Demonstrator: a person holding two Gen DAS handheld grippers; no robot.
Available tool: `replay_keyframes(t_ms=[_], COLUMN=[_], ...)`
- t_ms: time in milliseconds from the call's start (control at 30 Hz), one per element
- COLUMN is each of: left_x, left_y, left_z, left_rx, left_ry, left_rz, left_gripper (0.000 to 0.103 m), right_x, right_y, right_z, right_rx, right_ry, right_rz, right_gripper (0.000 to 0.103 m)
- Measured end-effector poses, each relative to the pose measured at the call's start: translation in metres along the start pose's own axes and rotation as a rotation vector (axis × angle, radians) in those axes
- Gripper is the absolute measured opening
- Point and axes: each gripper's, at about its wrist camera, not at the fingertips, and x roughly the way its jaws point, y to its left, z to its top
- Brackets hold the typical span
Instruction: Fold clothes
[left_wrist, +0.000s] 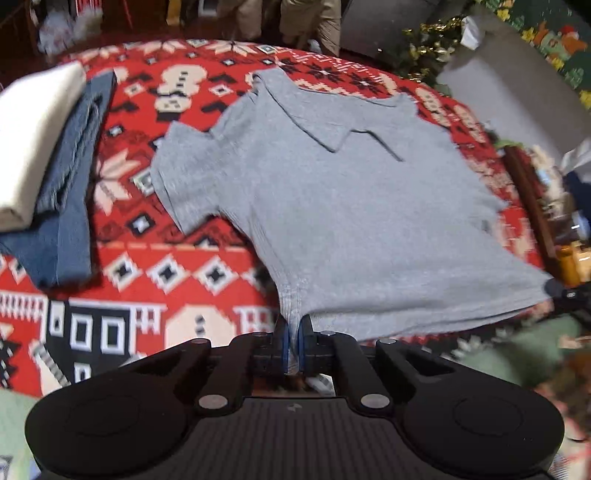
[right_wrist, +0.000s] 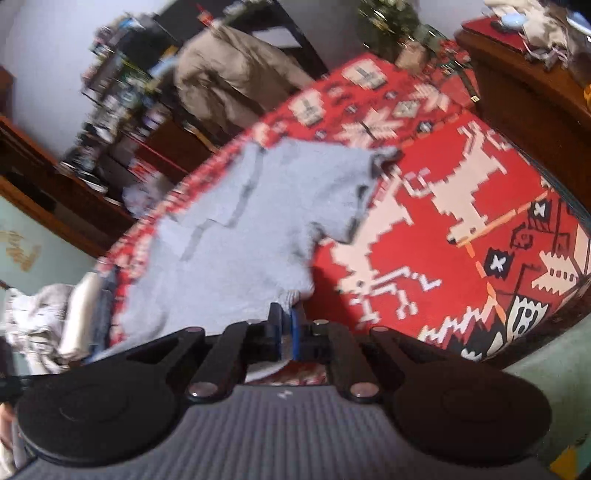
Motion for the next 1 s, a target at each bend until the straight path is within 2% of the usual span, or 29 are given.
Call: replay_keyframes(t_ms=[67,167,333,433,500,533,567,633,733,833,900,1000], left_x=[-0.008,-0.007,0.029,0.042,0.043,0.042,0.040,0.038,0.031,0.018,0.011,0.008], left_y=[0.007,0.015,0.029,0.032,0.031,0.030,0.028,0.027,0.029,0.030,0.031,0.038], left_z=[-0.001,-0.005,-0.009,-0.011,-0.010,-0.009,-0.010,-0.012,-0.015,-0.015,-0.013,-0.003], left_rx=[-0.036,-0.060,-0.110,-0.127,-0.118,-0.107,-0.097,-0.081,-0.073,-0.071,-0.080,-0.137], left_ry=[0.028,0.049,0.133,0.148,0.143,0.135,0.126,0.111,0.076,-0.023,-0.105,-0.225], left_rz=[-0.059,-0.054,0.033,0.082,0.090,0.091,0.104,0.130,0.129,0.107,0.111,0.140], left_gripper=[0.005,0.005,0.006,0.015,0.017,0.024,0.035,0.041,0.042,0.047,0.050,0.059], right_x=[-0.007,-0.003,0.019,0.032,0.037,0.039,0.040,0.041,0.033,0.022,0.017,0.013], right_y=[0.000,-0.007,-0.019,-0.024,-0.027,-0.027,-0.027,-0.027,-0.026,-0.024,-0.020,-0.016], right_z=[0.001,0.001,-0.004,-0.009,-0.010,-0.011,-0.011,-0.011,-0.011,-0.009,-0.008,-0.004], right_rx=[0.012,0.048,0.072,0.070,0.072,0.074,0.073,0.074,0.078,0.077,0.060,0.027], right_ry=[-0.007,0.024,0.128,0.166,0.182,0.187,0.192,0.196,0.165,0.107,0.062,-0.005], right_rz=[0.021,0.008,-0.099,-0.180,-0.197,-0.203,-0.212,-0.219,-0.221,-0.223,-0.230,-0.248], right_gripper=[0.005,0.005,0.005,0.005,0.006,0.007,0.012,0.016,0.019,0.023,0.032,0.040])
